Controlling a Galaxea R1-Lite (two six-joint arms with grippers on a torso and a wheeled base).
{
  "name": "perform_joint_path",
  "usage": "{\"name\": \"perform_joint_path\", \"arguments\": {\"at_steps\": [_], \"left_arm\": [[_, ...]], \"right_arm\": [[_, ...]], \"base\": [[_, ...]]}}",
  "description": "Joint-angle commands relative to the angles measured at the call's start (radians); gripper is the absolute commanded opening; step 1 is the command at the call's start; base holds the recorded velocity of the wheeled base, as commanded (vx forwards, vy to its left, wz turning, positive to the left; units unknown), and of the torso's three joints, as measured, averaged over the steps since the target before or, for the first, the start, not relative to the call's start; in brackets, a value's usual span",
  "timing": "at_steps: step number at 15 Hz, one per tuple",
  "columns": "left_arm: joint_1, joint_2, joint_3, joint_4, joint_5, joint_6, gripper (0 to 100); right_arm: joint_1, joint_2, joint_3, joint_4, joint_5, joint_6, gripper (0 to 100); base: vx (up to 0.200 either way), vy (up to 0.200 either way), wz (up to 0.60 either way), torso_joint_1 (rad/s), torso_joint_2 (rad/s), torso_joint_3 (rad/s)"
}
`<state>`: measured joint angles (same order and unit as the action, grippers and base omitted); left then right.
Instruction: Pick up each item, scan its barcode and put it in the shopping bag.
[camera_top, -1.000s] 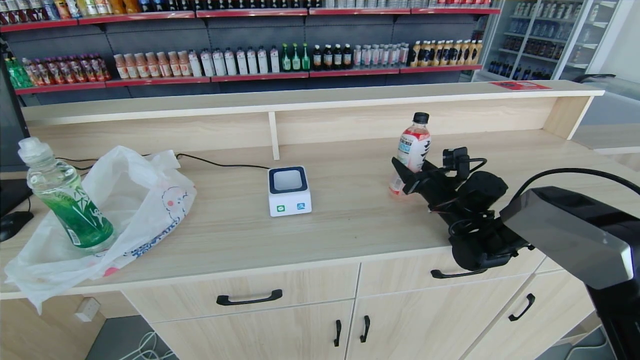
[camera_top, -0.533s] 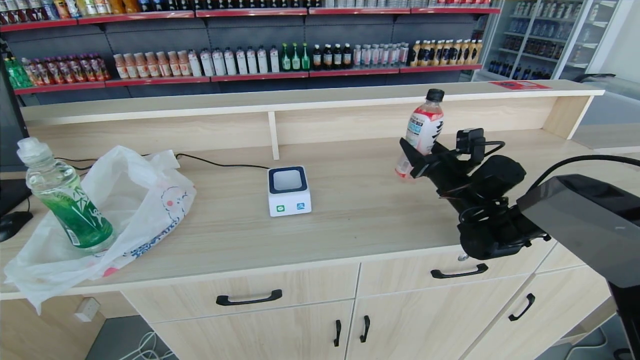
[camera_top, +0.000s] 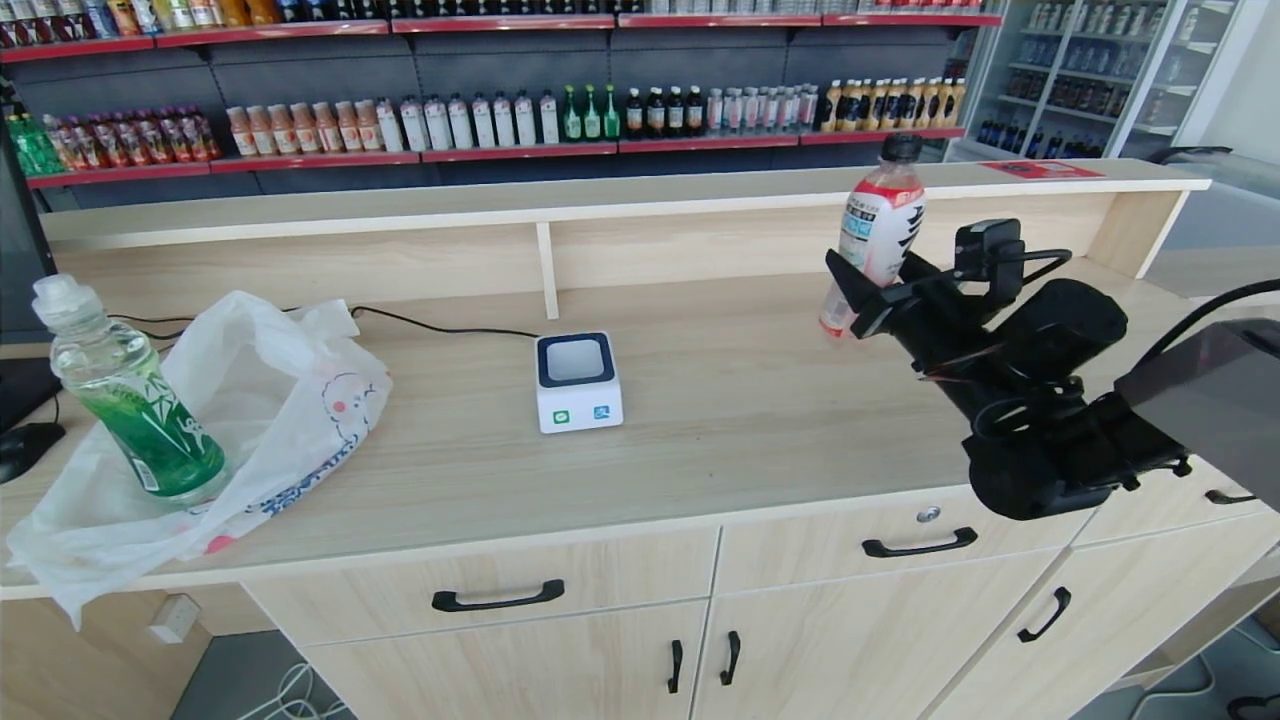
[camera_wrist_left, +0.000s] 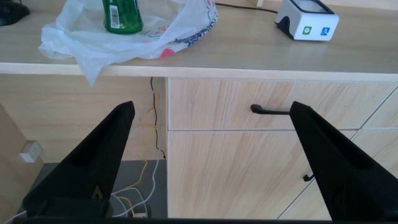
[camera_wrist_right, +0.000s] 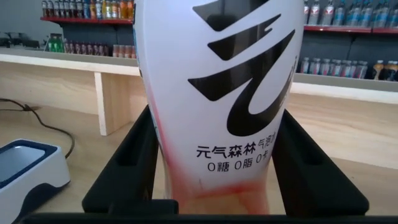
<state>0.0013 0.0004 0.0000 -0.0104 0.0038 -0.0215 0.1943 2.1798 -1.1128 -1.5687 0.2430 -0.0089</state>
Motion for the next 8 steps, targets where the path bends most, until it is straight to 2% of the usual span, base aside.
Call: {"name": "perform_joint_path", "arguments": {"at_steps": [1, 4, 7, 8], "left_arm": [[0.0, 0.001, 0.0, 0.0, 0.001, 0.0, 100], [0.0, 0.001, 0.0, 0.0, 0.001, 0.0, 100], [0.0, 0.001, 0.0, 0.0, 0.001, 0.0, 100], [0.0, 0.001, 0.0, 0.0, 0.001, 0.0, 100]], "right_arm": [[0.036, -0.235, 0.241, -0.002, -0.001, -0.071, 0], [0.114, -0.351, 0.413, -0.002, -0.002, -0.106, 0], [0.174, -0.385, 0.444, -0.002, -0.001, -0.085, 0], [0.217, -0.402, 0.452, -0.002, -0.001, -0.032, 0]], "base": [[0.0, 0.0, 0.0, 0.0, 0.0, 0.0], [0.0, 0.0, 0.0, 0.0, 0.0, 0.0], [0.0, 0.0, 0.0, 0.0, 0.0, 0.0], [0.0, 0.0, 0.0, 0.0, 0.0, 0.0]]}}
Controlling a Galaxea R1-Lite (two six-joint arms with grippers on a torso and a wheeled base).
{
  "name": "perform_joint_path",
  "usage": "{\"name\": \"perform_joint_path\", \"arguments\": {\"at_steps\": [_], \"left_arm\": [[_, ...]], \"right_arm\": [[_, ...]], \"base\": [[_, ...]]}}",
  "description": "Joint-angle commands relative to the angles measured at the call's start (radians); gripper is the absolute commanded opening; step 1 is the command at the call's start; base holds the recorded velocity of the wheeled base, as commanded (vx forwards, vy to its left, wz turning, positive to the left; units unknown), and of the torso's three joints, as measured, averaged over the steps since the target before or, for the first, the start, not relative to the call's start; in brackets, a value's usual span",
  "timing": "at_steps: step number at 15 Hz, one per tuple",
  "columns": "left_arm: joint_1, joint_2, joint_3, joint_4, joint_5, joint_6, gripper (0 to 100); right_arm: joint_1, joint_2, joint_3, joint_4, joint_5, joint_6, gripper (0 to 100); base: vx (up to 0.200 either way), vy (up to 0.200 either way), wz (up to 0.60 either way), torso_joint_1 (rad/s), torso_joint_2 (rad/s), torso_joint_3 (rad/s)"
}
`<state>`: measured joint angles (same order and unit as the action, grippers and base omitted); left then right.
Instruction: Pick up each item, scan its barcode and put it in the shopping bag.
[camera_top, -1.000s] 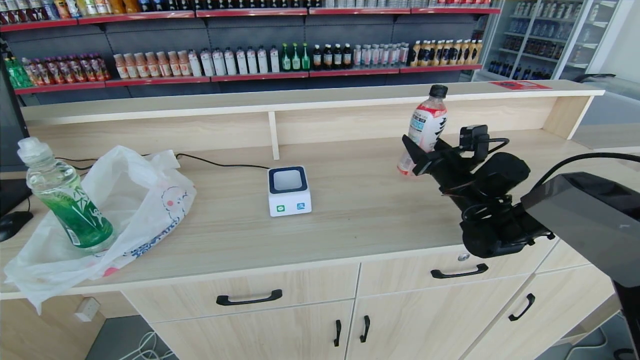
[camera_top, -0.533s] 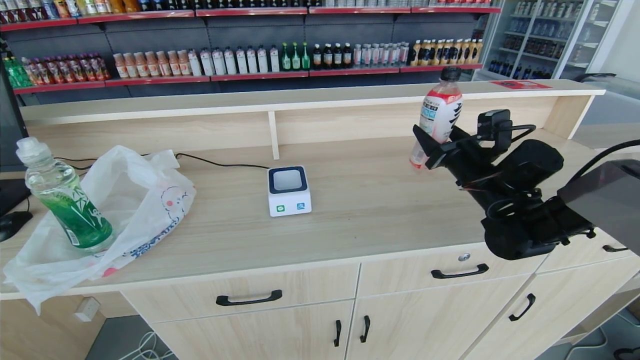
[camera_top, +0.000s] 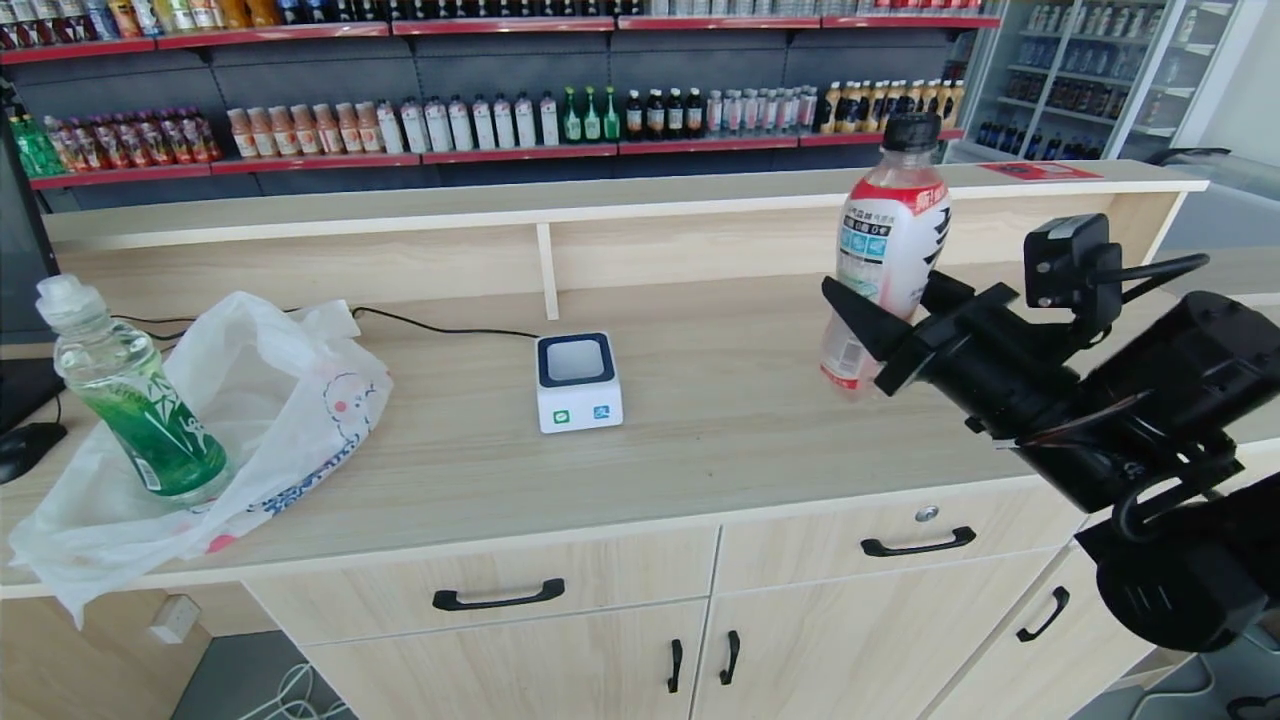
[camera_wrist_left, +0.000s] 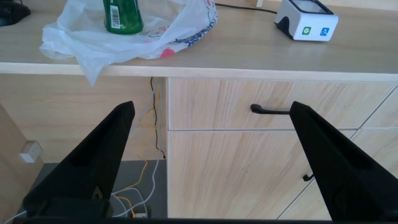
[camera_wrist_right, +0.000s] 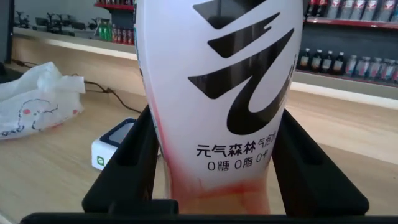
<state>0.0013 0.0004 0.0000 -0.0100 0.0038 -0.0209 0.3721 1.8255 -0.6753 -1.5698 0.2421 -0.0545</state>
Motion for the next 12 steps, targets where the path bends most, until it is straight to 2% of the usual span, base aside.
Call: {"name": "perform_joint_path", "arguments": {"at_steps": [1, 4, 8, 10, 12], "left_arm": [[0.0, 0.001, 0.0, -0.001, 0.001, -0.001, 100], [0.0, 0.001, 0.0, -0.001, 0.001, -0.001, 100], [0.0, 0.001, 0.0, -0.001, 0.001, -0.001, 100], [0.0, 0.001, 0.0, -0.001, 0.001, -0.001, 100], [0.0, 0.001, 0.0, -0.001, 0.001, -0.001, 100]], "right_arm": [[0.053, -0.061, 0.028, -0.001, 0.003, 0.045, 0], [0.145, -0.152, 0.102, -0.001, 0.013, 0.274, 0], [0.177, -0.295, 0.275, -0.001, 0.013, 0.432, 0], [0.208, -0.356, 0.301, -0.001, 0.011, 0.539, 0], [0.218, -0.367, 0.318, -0.001, 0.011, 0.556, 0]], "base": [[0.0, 0.0, 0.0, 0.0, 0.0, 0.0], [0.0, 0.0, 0.0, 0.0, 0.0, 0.0], [0.0, 0.0, 0.0, 0.0, 0.0, 0.0], [0.0, 0.0, 0.0, 0.0, 0.0, 0.0], [0.0, 0.0, 0.0, 0.0, 0.0, 0.0]]}}
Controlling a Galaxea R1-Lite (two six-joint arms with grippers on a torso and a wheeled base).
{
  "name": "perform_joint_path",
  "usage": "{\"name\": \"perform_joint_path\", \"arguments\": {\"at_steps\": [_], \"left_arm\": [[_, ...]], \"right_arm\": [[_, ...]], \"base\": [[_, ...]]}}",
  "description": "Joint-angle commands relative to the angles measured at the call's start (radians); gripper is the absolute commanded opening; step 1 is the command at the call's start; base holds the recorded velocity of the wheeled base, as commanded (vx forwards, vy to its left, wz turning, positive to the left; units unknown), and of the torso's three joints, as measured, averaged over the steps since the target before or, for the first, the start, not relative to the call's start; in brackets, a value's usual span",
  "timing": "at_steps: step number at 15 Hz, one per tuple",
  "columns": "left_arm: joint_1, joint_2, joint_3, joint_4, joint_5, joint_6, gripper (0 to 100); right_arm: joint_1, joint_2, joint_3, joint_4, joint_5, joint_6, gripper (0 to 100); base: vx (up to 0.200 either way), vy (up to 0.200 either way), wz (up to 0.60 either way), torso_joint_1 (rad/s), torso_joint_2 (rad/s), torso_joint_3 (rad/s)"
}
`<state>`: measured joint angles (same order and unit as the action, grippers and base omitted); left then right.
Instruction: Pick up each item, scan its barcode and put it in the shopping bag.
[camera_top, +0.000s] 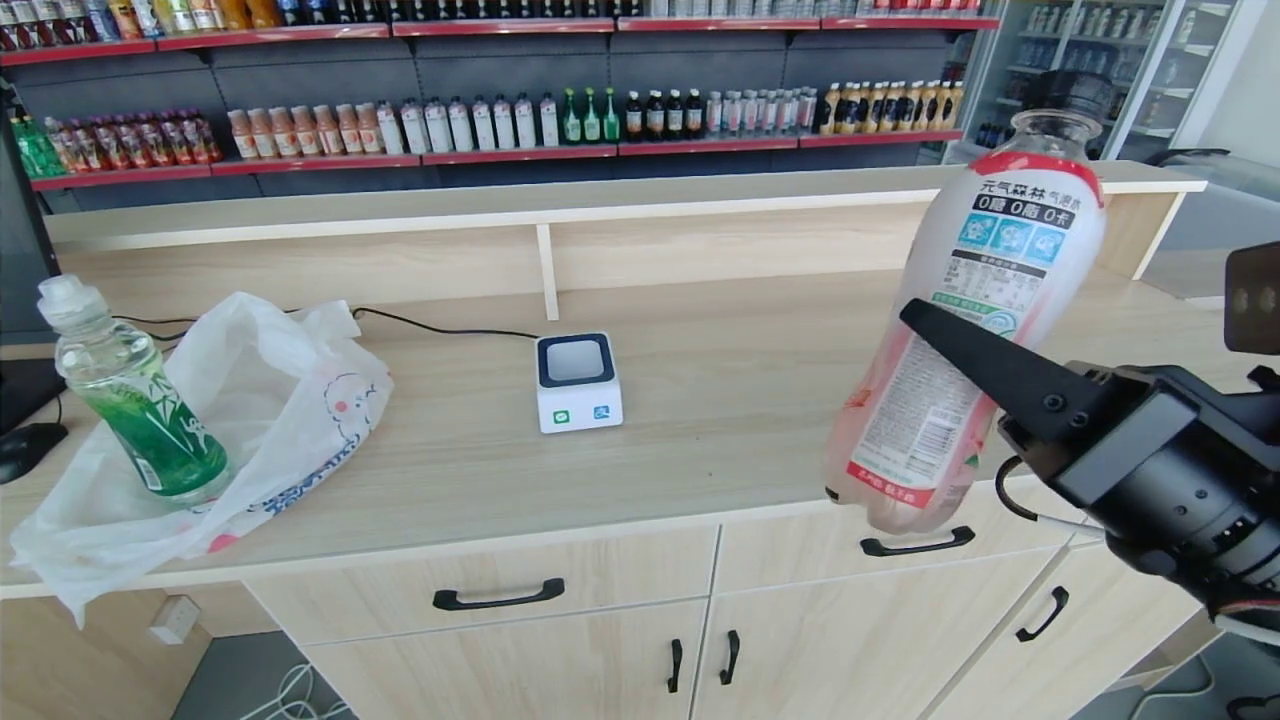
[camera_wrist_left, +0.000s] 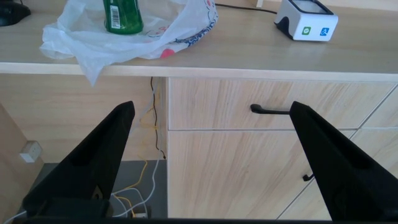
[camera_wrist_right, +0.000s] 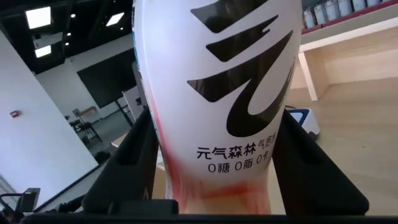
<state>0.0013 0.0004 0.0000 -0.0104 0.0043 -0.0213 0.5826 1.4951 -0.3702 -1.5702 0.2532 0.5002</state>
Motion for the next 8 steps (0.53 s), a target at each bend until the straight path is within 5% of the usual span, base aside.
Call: {"name": "perform_joint_path", "arguments": {"at_steps": [1, 4, 8], "left_arm": [[0.0, 0.001, 0.0, 0.0, 0.0, 0.0, 100], [0.0, 0.001, 0.0, 0.0, 0.0, 0.0, 100], [0.0, 0.001, 0.0, 0.0, 0.0, 0.0, 100]], "right_arm": [[0.036, -0.029, 0.011, -0.001, 0.0, 0.004, 0], [0.151, -0.016, -0.015, -0.001, 0.0, 0.058, 0], [0.186, 0.103, -0.171, -0.001, 0.0, 0.05, 0]], "base": [[0.0, 0.0, 0.0, 0.0, 0.0, 0.0], [0.0, 0.0, 0.0, 0.0, 0.0, 0.0], [0.0, 0.0, 0.0, 0.0, 0.0, 0.0]]}}
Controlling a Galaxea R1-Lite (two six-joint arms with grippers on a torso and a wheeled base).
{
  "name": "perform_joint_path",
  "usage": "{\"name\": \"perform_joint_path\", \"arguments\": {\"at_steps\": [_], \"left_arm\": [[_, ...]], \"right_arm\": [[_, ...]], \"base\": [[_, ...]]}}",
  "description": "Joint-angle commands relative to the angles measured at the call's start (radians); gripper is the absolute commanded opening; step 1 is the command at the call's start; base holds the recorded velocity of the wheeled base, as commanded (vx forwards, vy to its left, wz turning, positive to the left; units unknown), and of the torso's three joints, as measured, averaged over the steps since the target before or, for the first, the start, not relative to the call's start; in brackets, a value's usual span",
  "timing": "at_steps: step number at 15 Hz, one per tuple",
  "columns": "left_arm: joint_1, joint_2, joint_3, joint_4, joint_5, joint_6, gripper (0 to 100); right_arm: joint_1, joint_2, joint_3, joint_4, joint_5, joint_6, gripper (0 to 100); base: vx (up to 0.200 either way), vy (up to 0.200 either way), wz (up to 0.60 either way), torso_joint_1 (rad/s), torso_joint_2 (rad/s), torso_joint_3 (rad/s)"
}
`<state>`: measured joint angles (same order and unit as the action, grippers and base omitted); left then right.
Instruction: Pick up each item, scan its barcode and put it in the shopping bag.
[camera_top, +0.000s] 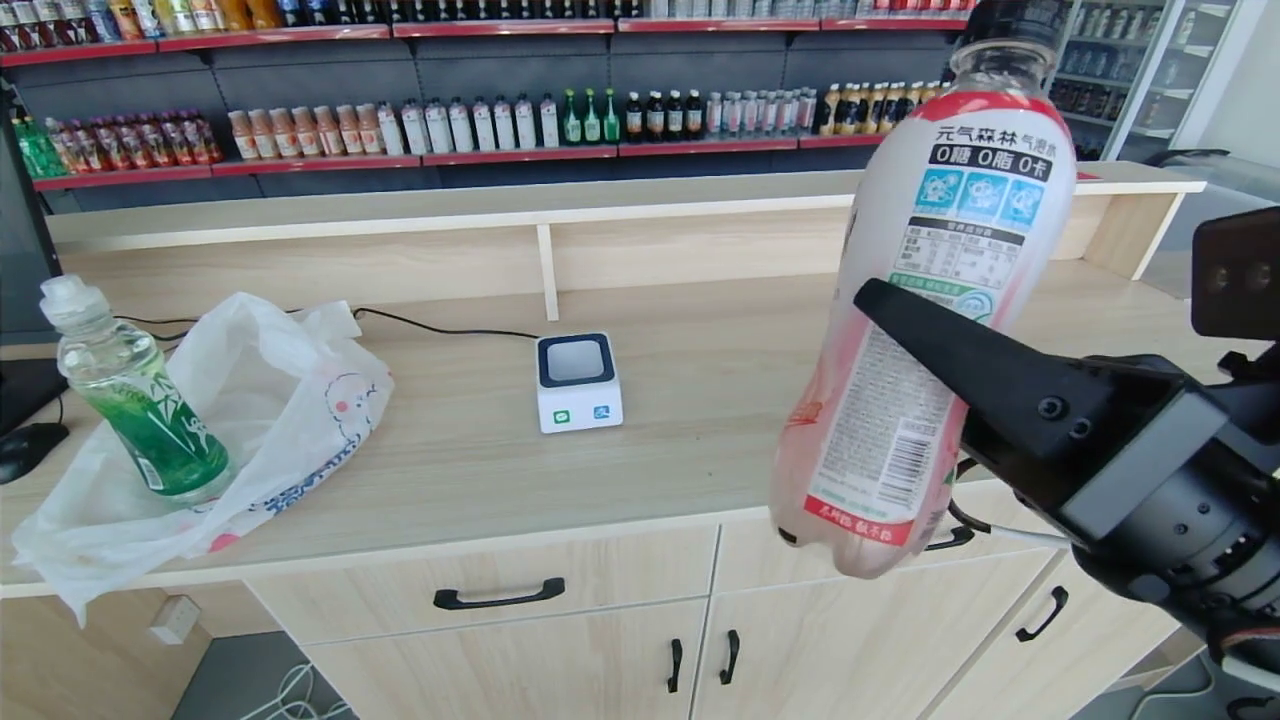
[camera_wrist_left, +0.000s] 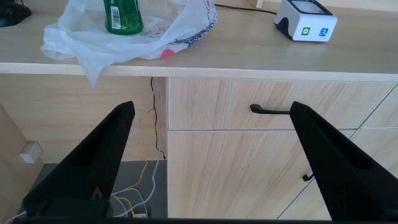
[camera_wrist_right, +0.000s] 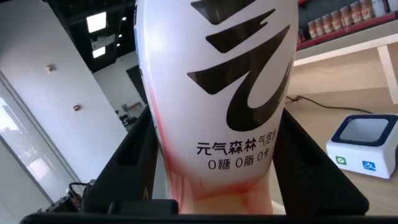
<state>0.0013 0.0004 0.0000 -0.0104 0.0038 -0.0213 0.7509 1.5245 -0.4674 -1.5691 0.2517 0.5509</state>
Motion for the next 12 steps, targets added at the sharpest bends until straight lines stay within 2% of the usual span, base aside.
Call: {"name": "perform_joint_path", "arguments": {"at_steps": [1, 6, 12], "left_arm": [[0.0, 0.001, 0.0, 0.0, 0.001, 0.0, 100], [0.0, 0.001, 0.0, 0.0, 0.001, 0.0, 100], [0.0, 0.001, 0.0, 0.001, 0.001, 0.0, 100]], "right_arm": [[0.018, 0.097, -0.115, -0.002, 0.0, 0.001, 0], [0.033, 0.062, -0.151, -0.002, 0.003, 0.075, 0], [0.038, 0.059, -0.145, -0.002, 0.003, 0.052, 0]], "base": [[0.0, 0.0, 0.0, 0.0, 0.0, 0.0], [0.0, 0.0, 0.0, 0.0, 0.0, 0.0], [0.0, 0.0, 0.0, 0.0, 0.0, 0.0]]}}
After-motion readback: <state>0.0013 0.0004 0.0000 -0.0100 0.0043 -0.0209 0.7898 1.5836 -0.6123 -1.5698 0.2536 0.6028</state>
